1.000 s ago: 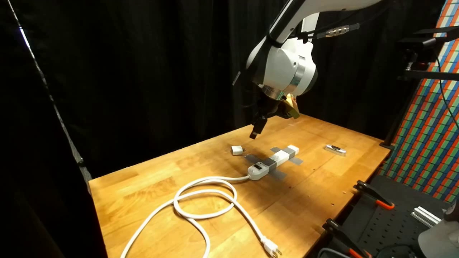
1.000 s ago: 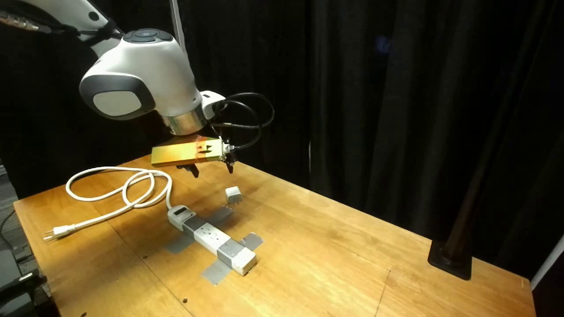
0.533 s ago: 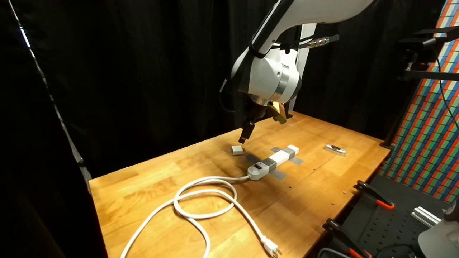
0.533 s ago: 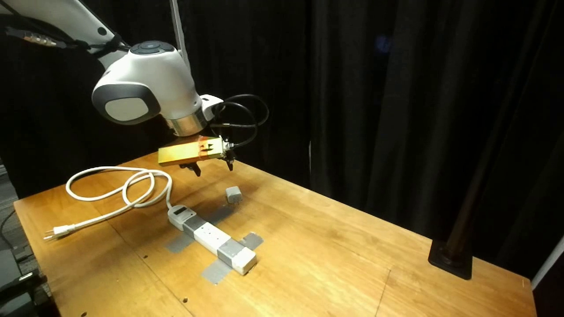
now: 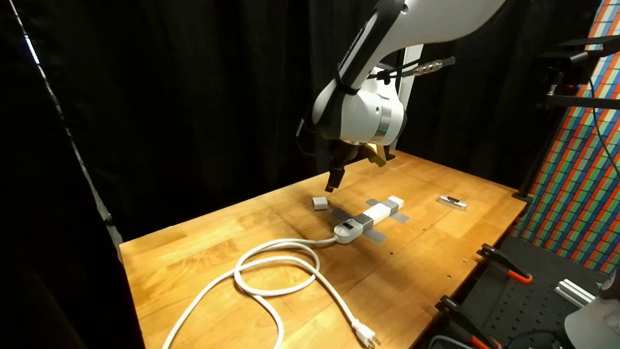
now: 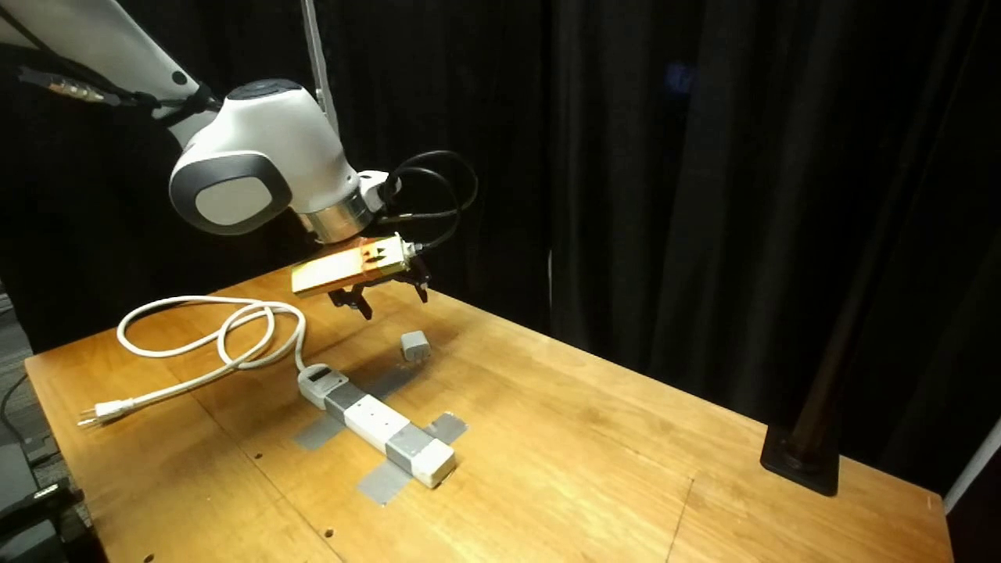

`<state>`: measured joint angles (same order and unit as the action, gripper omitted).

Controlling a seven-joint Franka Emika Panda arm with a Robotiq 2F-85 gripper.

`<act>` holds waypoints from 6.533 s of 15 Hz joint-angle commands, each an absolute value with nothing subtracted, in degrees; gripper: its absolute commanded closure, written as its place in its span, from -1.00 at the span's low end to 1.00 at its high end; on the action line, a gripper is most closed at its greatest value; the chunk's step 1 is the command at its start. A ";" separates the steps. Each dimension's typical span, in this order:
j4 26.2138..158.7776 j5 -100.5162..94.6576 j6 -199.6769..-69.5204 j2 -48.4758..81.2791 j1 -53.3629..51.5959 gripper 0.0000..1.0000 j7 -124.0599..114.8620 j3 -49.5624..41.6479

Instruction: Put the charging block on the extension cord

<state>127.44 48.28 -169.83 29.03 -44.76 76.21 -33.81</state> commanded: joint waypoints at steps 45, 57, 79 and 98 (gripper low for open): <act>58.20 -35.30 -90.40 68.19 -22.66 -1.00 11.06 -4.45; 47.93 -36.04 -83.49 74.88 -23.53 0.16 12.84 -5.18; 52.70 -35.32 -90.15 69.27 -19.00 0.52 13.35 -6.62; 97.73 -16.23 -149.64 34.76 1.57 0.52 15.39 2.84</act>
